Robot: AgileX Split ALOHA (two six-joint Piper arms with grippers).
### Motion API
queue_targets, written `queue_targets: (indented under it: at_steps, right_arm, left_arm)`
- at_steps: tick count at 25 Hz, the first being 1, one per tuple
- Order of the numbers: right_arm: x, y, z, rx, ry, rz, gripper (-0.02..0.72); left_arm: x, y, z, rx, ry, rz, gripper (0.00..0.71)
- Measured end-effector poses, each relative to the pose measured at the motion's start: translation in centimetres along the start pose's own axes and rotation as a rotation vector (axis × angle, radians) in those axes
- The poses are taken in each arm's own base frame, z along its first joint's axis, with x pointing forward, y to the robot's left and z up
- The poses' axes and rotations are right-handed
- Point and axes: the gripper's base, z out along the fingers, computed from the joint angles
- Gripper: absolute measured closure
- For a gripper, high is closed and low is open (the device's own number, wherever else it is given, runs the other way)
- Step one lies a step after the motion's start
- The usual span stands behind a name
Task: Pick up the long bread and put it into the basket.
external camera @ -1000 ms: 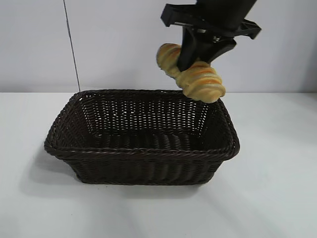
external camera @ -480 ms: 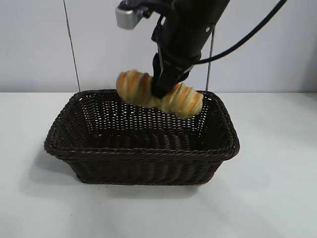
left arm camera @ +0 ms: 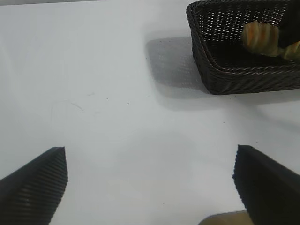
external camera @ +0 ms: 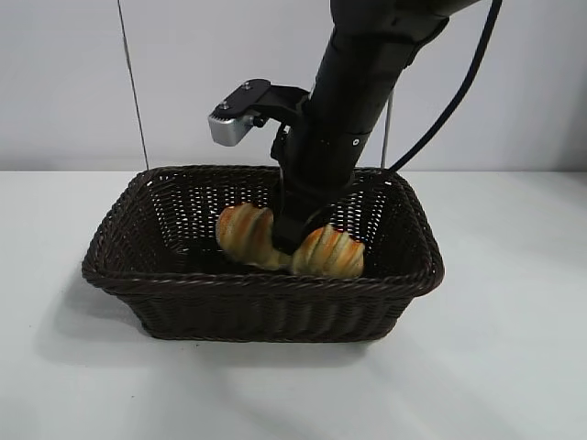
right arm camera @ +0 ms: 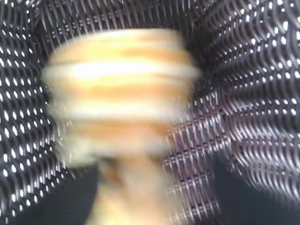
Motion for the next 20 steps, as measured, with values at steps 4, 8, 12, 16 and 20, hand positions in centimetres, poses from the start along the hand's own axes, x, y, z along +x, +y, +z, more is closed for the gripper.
queue_targets:
  at_steps: [4, 8, 12, 16, 20]
  right_arm:
    - [-1.6, -1.0, -3.5, 0.055, -0.061, 0.207, 0.020]
    - [-2.8, -2.3, -7.0, 0.110, -0.038, 0.387, 0.014]
    - [-3.3, -3.7, -9.7, 0.175, -0.022, 0.513, 0.009]
    - [-2.3, -6.3, -12.0, 0.222, -0.052, 0.646, 0.009]
    - [1.3, -9.9, -13.4, 0.273, -0.021, 0.772, 0.009]
  left_arm:
    - [0.0, 0.0, 0.0, 0.000, 0.000, 0.000, 0.018]
    - [0.0, 0.0, 0.0, 0.000, 0.000, 0.000, 0.018]
    - [0.0, 0.0, 0.0, 0.000, 0.000, 0.000, 0.018]
    - [0.0, 0.0, 0.0, 0.000, 0.000, 0.000, 0.018]
    - [0.0, 0.0, 0.0, 0.000, 0.000, 0.000, 0.018]
